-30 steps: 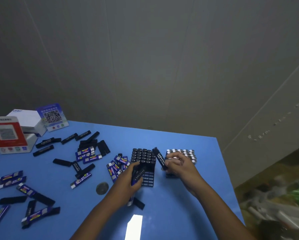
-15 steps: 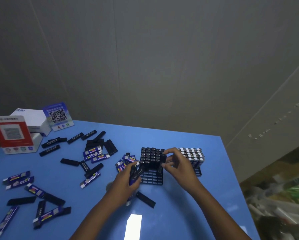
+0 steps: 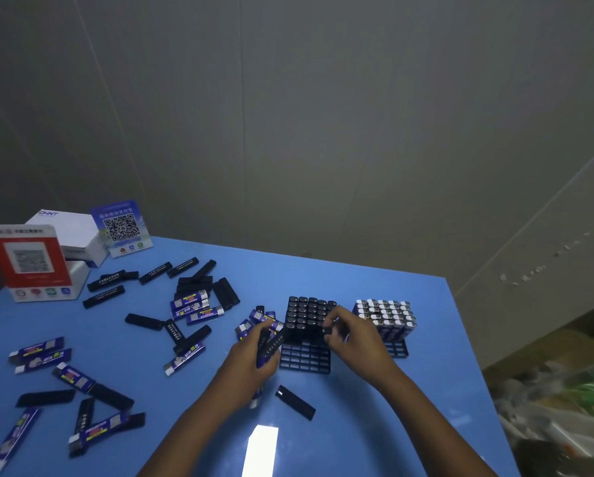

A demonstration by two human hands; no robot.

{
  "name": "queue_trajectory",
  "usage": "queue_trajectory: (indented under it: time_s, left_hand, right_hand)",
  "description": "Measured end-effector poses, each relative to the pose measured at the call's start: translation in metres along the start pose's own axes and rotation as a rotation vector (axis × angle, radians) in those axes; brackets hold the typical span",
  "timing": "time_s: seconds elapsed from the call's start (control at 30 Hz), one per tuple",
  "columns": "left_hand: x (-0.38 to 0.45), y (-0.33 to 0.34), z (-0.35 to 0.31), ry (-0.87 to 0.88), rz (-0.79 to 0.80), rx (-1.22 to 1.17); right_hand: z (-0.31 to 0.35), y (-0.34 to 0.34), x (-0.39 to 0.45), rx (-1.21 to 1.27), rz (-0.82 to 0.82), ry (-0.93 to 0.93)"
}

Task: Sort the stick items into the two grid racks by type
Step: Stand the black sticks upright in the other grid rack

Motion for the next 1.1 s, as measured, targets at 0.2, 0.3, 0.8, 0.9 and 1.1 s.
queue_trajectory:
  time_s: [0.2,0.3,0.8,0.9,1.1]
  left_hand:
    - [0.004,-0.003,0.004,0.006,-0.007,-0.023]
    - [0.005,-0.003,0.006,-0.004,-0.004,-0.023]
    - [0.009,-0.006,0.022,-0.023,-0.021,-0.054]
    - [0.010,-0.007,0.022,-0.023,-0.022,-0.056]
    - [0.010,-0.006,0.020,-0.017,-0.018,-0.057]
  right_hand:
    - [0.000,0.008,0.011,-0.253,0.030,-0.041]
    - [-0.002,0.011,0.015,-0.314,0.031,-0.068]
    - [-0.007,0.029,0.028,-0.396,0.049,-0.089]
    - [-0.005,0.030,0.031,-0.444,0.058,-0.129]
    - [-0.008,0.034,0.034,-0.539,0.082,-0.154]
Point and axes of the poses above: each hand's wrist, its own x-axis towards the middle knuckle, its own y-axis out of the palm, z = x × y, the point moved 2 cm from there along x, towards the middle knuckle, and after that the axes turned 12 degrees about x, right-handed, at the moved point
